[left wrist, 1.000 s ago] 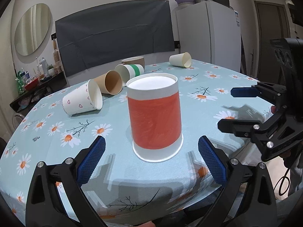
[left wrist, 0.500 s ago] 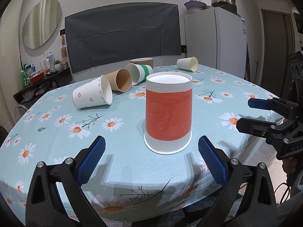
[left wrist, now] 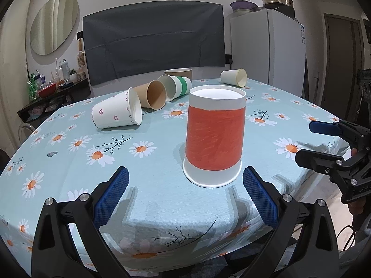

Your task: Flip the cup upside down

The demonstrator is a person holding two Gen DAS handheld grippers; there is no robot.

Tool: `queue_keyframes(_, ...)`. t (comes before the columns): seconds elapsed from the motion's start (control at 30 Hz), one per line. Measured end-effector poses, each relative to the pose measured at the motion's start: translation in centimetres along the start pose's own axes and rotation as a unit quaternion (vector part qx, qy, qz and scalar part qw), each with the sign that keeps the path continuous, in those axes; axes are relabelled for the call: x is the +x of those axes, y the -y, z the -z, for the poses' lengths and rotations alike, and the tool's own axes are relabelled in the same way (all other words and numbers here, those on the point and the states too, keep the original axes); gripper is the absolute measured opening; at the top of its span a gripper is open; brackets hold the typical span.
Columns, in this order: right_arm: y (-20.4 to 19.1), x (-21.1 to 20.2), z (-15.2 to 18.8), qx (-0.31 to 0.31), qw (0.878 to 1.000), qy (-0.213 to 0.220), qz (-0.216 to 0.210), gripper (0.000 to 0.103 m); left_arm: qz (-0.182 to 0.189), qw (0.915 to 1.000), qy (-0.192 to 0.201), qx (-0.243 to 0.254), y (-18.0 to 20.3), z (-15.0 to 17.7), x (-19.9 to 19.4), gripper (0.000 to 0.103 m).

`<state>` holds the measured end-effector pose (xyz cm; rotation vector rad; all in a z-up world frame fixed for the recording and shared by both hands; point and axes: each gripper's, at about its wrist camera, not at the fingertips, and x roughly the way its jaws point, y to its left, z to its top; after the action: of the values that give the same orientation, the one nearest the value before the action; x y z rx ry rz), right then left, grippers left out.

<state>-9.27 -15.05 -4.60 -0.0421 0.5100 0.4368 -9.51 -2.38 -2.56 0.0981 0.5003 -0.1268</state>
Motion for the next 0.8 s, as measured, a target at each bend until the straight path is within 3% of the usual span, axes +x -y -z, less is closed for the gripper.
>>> queue_keyframes(0.8,-0.8,0.2,0.5,-0.03,1.0,-0.003,0.004,0.095,0.002,0.9999,-0.002,-0.013,-0.6,0.0,0.2,0.097)
